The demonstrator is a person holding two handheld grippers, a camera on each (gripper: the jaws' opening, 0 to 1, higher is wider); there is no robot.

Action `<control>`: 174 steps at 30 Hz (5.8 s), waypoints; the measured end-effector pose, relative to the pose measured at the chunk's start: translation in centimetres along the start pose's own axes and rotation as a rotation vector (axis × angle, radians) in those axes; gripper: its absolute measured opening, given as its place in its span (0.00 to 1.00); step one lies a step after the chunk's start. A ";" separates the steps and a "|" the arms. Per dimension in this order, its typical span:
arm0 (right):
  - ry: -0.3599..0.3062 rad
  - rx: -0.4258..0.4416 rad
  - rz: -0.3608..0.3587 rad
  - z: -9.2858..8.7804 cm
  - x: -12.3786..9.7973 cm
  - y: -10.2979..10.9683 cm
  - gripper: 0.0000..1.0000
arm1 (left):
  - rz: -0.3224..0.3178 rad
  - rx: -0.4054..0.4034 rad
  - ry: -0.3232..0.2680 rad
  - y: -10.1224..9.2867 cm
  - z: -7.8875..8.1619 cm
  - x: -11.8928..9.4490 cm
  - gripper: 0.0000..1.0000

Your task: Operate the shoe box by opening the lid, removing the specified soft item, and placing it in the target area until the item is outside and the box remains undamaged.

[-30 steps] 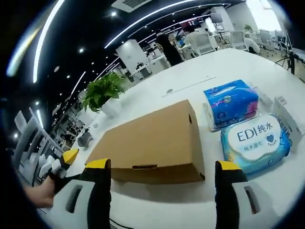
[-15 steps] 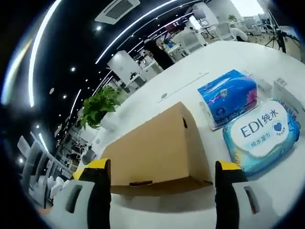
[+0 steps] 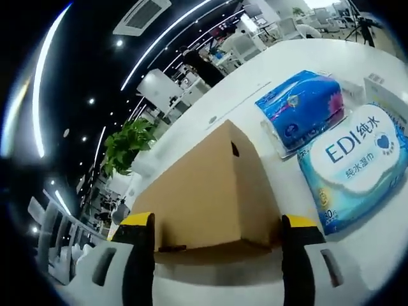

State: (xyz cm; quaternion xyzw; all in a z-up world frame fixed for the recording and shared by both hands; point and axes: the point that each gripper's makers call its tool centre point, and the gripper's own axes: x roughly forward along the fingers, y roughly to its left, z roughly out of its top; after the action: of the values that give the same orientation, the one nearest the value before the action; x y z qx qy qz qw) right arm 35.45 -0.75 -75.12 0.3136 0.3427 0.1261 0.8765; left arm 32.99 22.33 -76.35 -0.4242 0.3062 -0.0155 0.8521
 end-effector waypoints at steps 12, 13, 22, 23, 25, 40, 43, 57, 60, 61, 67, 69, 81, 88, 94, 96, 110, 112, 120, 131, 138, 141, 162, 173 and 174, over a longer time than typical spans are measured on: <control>0.002 -0.031 -0.023 -0.2 0.1 -0.4 0.73 | -0.018 0.001 0.016 -0.4 -0.3 0.3 0.72; 0.003 -0.037 -0.026 -0.2 0.1 -0.5 0.73 | -0.016 0.003 0.015 -0.5 -0.4 0.3 0.72; -0.030 -0.086 -0.036 -0.4 0.1 -0.7 0.68 | -0.011 0.075 0.009 -0.4 -0.5 0.5 0.66; -0.031 -0.090 -0.038 -0.4 0.1 -0.7 0.68 | -0.010 0.078 0.009 -0.4 -0.6 0.5 0.66; -0.037 -0.092 -0.038 -0.4 0.1 -0.7 0.68 | -0.016 0.091 0.005 -0.4 -0.4 0.5 0.65; -0.019 -0.039 -0.048 -0.6 0.2 -1.0 0.71 | -0.025 0.125 0.035 -0.7 -0.1 0.6 0.64; -0.011 -0.161 -0.055 0.1 -0.1 -0.5 0.67 | -0.021 0.139 0.062 -0.7 0.0 0.6 0.64; -0.026 -0.506 0.028 2.5 -2.0 1.8 0.69 | -0.067 0.374 0.048 -2.6 1.5 -1.3 0.72; -0.048 -0.639 0.031 2.9 -2.4 2.2 0.69 | -0.089 0.438 0.055 -3.0 1.2 -1.7 0.74; -0.040 -0.673 0.039 2.7 -2.5 2.4 0.69 | -0.100 0.464 0.052 -3.2 1.2 -1.8 0.73; -0.016 -0.723 0.054 2.2 -2.8 2.5 0.71 | -0.085 0.628 0.051 -3.4 1.1 -2.4 0.74; 0.000 -0.761 0.050 1.8 -2.9 2.3 0.70 | -0.074 0.705 0.037 -3.3 1.2 -2.6 0.77; 0.063 -0.896 0.038 0.6 -2.9 1.8 0.66 | -0.017 0.849 0.069 -2.3 0.3 -2.8 0.65; 0.078 -0.869 0.013 0.6 -2.7 1.1 0.61 | -0.016 0.845 0.096 -1.9 0.0 -2.5 0.54; 0.089 -0.886 0.000 0.4 -2.6 0.6 0.56 | -0.011 0.872 0.101 -1.9 -0.1 -2.1 0.54; 0.092 -0.887 -0.001 0.2 -2.5 0.6 0.55 | -0.003 0.901 0.111 -1.7 -0.2 -2.0 0.54; 0.084 -0.872 -0.013 0.3 -2.1 0.6 0.52 | -0.012 0.922 0.123 -2.2 -0.2 -1.1 0.51; 0.083 -0.871 -0.017 0.4 -2.0 0.5 0.52 | -0.013 0.923 0.125 -2.3 -0.1 -0.7 0.51; 0.081 -0.862 -0.033 1.2 -1.7 0.0 0.52 | -0.018 0.932 0.134 -2.9 0.0 0.3 0.51; 0.074 -0.856 -0.044 2.4 -1.3 -0.7 0.53 | -0.016 0.949 0.136 -3.7 -0.1 1.4 0.51; 0.085 -0.879 -0.056 2.8 -1.1 -1.1 0.53 | -0.021 0.944 0.134 -4.0 -0.1 1.9 0.51; 0.089 -0.884 -0.060 3.0 -0.9 -1.1 0.53 | -0.024 0.929 0.136 -4.0 -0.1 2.1 0.51; 0.070 -0.818 -0.061 3.8 -2.1 -0.9 0.53 | -0.040 0.917 0.126 -4.9 0.2 0.9 0.52; -0.042 -0.676 0.034 6.4 -7.3 1.7 0.53 | -0.129 0.767 -0.002 -8.6 2.5 -3.2 0.59; -0.055 -0.684 0.030 6.8 -7.9 1.8 0.53 | -0.132 0.763 -0.003 -8.8 2.5 -3.3 0.61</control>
State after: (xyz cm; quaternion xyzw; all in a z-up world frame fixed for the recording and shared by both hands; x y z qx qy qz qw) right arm 34.28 -5.93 -66.03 0.0097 0.2521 0.2379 0.9379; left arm 33.69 19.47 -67.12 -0.0954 0.2492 -0.1823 0.9463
